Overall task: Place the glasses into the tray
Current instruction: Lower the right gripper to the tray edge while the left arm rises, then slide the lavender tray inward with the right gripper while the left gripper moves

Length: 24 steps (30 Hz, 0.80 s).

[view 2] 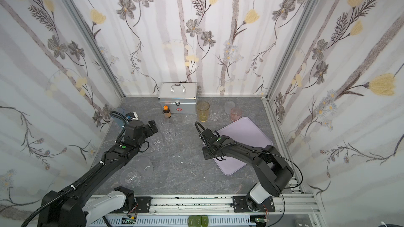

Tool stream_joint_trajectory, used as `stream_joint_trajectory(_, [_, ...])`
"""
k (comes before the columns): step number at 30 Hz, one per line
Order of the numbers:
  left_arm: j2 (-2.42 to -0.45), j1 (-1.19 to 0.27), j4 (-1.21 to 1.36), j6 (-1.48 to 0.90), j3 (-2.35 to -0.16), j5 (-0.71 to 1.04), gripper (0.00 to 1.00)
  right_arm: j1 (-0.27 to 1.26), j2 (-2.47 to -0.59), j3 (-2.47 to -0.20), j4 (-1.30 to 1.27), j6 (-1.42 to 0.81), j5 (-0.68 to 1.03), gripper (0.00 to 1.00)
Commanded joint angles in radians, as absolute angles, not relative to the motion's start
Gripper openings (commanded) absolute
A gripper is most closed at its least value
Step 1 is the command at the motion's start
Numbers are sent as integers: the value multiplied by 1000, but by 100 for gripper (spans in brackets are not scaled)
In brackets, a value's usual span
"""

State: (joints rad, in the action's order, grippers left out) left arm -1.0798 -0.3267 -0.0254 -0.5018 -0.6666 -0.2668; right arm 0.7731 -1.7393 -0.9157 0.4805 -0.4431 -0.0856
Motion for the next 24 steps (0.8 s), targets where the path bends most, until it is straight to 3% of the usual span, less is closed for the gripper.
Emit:
stream_joint_trajectory(1, [-1081,-322,35,-510,-653,-191,99,777,-1776,-914,451,-430,-126,41])
stream_joint_trajectory(11, [-982,-322,35,-497,-618,-311,97,777,-1837,-903,371,-505,9,14])
stream_joint_trajectory(18, [-980,-322,39,-488,-607,-322,97,776,-1859,-954,230,-659,155,7])
stream_joint_trajectory(24, [-989,-323,41,-488,-608,-319,97,778,-1952,-1047,96,-804,152,5])
